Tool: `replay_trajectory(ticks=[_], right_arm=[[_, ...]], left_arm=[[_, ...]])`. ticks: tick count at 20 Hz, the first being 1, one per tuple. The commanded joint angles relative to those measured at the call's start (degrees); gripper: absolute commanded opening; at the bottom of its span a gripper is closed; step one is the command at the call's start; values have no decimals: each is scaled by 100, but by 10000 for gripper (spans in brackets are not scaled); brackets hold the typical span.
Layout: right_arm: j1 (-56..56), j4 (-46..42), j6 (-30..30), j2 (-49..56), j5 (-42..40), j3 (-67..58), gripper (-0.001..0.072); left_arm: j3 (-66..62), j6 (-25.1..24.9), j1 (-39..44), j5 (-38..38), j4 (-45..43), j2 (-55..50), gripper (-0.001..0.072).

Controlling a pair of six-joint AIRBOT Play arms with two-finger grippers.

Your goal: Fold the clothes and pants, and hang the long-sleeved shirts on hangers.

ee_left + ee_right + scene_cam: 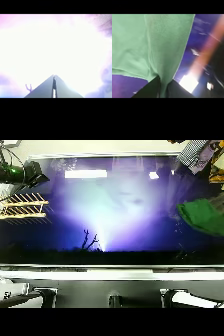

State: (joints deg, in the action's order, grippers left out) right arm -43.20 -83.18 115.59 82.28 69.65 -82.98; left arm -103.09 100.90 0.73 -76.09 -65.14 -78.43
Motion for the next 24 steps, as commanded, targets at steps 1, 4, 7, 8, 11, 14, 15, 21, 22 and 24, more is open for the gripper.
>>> replay_trajectory(ticks=[1,4,7,8,11,14,15,21,22,24], right_arm=[[-59,-750,684,-581,-57,1211,31],[-59,-935,973,-916,-55,1939,30],[-59,-1335,1134,-1180,155,2424,31],[-59,-1504,1174,-1259,251,2535,31],[-59,-1882,1172,-1412,459,2763,32],[-59,-2033,1169,-1449,636,2944,32],[-59,-2090,1172,-1449,699,3003,32],[-59,-2435,1172,-1449,1023,3176,32],[-59,-2555,1172,-1449,1071,3176,39],[-59,-2653,1161,-1449,1117,3176,141]], left_arm=[[-2,0,-4,2,-2,-2,21],[-2,-7,-7,0,-4,0,21],[-2,-44,-4,-2,-2,0,21],[-2,-44,-4,-2,-2,0,21],[-2,-46,-4,-2,-2,0,21],[-2,-46,-4,-2,-2,0,21],[-2,-46,-4,-2,-2,0,21],[-2,-46,-4,0,-2,0,21],[-2,-46,-4,0,-2,0,21],[-2,-46,-4,0,-2,0,21]])
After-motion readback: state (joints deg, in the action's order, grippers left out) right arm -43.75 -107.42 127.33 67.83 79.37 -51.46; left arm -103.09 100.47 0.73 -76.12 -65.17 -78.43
